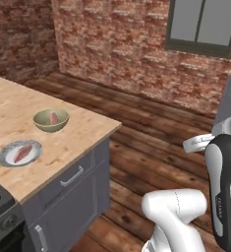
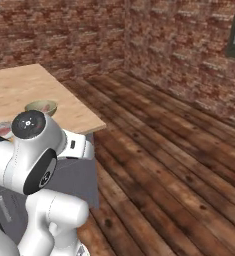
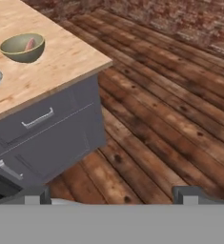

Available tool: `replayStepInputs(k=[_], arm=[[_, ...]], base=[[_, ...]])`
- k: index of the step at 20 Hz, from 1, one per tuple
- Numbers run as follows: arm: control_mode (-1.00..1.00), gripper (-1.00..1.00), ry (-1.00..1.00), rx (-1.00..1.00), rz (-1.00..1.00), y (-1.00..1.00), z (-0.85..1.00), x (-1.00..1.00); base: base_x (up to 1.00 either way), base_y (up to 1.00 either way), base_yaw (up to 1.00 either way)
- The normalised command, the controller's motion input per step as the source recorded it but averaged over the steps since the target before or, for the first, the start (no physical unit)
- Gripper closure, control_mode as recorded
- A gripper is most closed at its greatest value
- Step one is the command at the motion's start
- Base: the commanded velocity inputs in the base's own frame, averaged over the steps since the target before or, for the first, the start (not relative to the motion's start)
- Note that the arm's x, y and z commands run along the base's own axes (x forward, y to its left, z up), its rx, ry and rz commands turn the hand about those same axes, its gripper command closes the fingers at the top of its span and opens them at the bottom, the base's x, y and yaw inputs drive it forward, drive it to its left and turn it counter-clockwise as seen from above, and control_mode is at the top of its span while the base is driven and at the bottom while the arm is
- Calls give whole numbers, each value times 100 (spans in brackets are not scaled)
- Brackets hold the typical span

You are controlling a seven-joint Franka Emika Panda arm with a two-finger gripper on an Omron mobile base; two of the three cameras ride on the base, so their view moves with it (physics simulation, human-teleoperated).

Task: Place one of the steaks on the plate and the other in the bowl. Then place the bowl in the fridge.

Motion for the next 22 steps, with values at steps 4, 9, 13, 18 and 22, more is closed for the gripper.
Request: replayStepInputs(k=[4,9,13,18,22], arm=[[100,-100,0,0,0,0,0,0],[100,-100,0,0,0,0,0,0],[100,-100,0,0,0,0,0,0],[100,-100,0,0,0,0,0,0],[100,-100,0,0,0,0,0,0]], base=[[37,-19,29],[38,-10,27],[47,-9,29],[53,-13,31],[61,-12,30]])
